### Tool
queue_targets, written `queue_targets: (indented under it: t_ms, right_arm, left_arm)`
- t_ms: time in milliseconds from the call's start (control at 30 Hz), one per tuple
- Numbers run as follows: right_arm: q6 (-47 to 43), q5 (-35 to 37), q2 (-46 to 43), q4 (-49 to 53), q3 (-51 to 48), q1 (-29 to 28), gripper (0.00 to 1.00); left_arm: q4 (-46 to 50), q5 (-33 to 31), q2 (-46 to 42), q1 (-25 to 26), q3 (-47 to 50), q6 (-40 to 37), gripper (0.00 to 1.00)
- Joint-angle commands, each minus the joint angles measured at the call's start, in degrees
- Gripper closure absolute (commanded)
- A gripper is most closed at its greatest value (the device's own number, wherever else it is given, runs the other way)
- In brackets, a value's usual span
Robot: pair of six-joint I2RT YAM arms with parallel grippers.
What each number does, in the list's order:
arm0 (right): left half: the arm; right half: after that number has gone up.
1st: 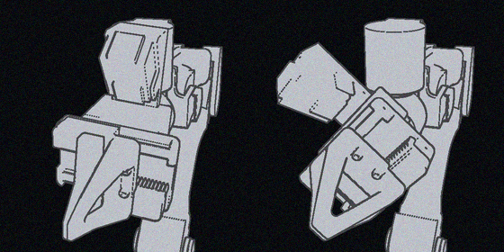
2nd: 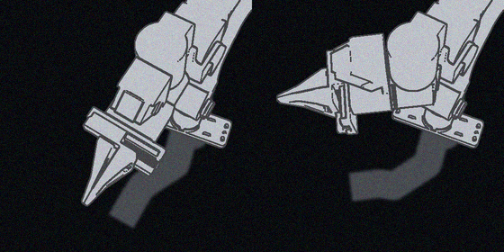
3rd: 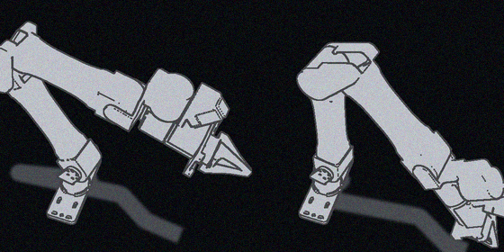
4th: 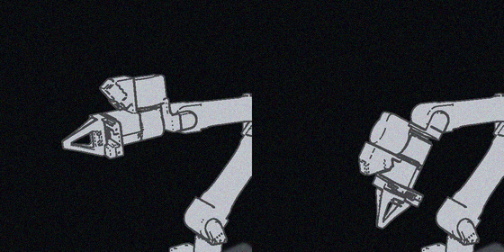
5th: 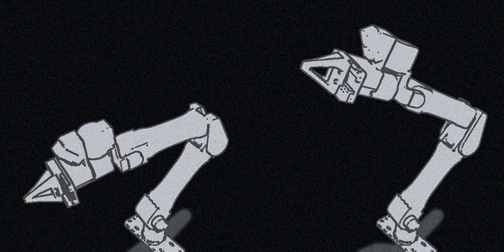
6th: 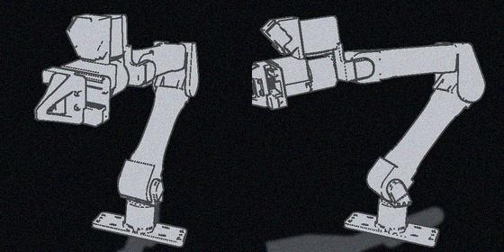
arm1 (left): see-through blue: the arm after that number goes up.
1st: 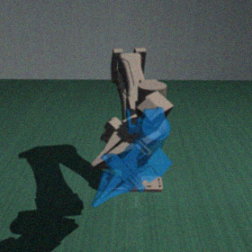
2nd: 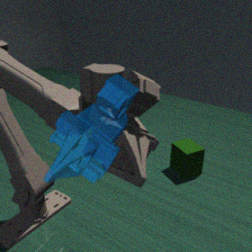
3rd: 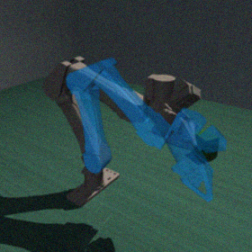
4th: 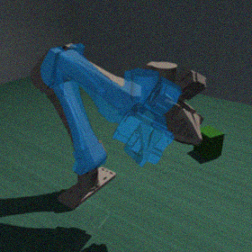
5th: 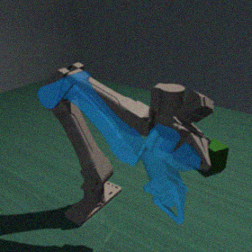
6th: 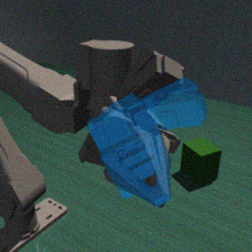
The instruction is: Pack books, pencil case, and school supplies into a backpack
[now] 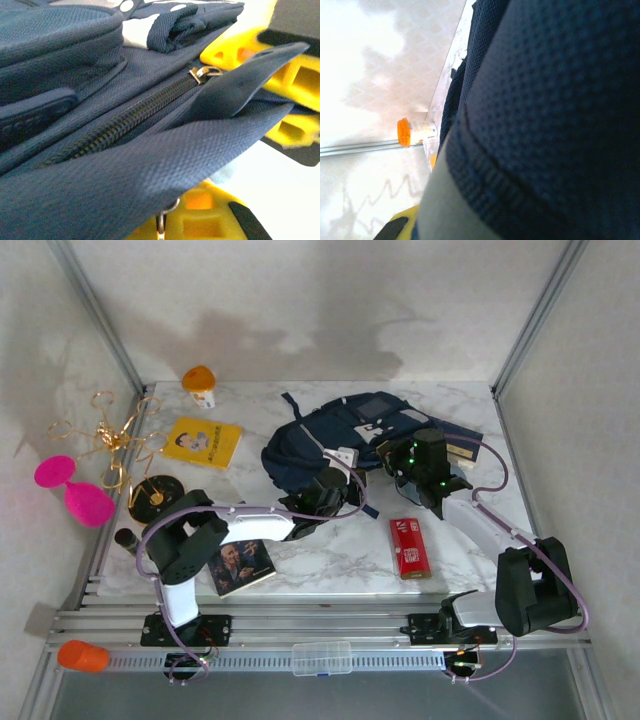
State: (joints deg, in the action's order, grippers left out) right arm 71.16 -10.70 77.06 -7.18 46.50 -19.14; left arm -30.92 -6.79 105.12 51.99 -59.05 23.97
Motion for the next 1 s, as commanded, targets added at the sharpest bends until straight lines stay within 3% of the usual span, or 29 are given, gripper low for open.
queue_targets:
  t_ms: [0,233,400,700,833,900,967]
  right_arm:
    - [-1.2,-0.6,-1.4,-2.1,2.1,1.4,1.0]
    - [-1.5,-0.3,-0.9,-1.6,2.5,1.5,1.0]
    - [-3.6,-3.9,2.2,-1.4,4.3,5.9,1.0]
    - [-10.4,-13.0,15.2,-0.6,15.5,11.5,1.0]
    - [-16.2,-14.6,20.6,5.6,21.2,12.0,1.0]
    - [-18.0,-16.5,20.8,6.8,21.4,12.3,0.82]
    - [-20.2,-14.9,18.5,9.3,19.9,12.3,0.5]
  left_arm:
    - [2.1,2.2,-2.8,-2.0,1.5,-0.6,1.0]
    - [4.3,5.3,-4.7,-2.3,2.6,-2.6,1.0]
    - [10.9,6.4,-9.1,-3.0,4.3,-5.0,1.0]
    - [20.8,7.9,-14.8,-5.7,7.8,-4.7,1.0]
    - [21.0,14.0,-11.3,-5.6,2.6,-3.8,1.0]
    - [21.5,14.1,-9.3,-5.6,-0.2,-2.6,1.0]
    - [20.6,13.4,-7.5,-5.5,-1.9,-0.8,1.0]
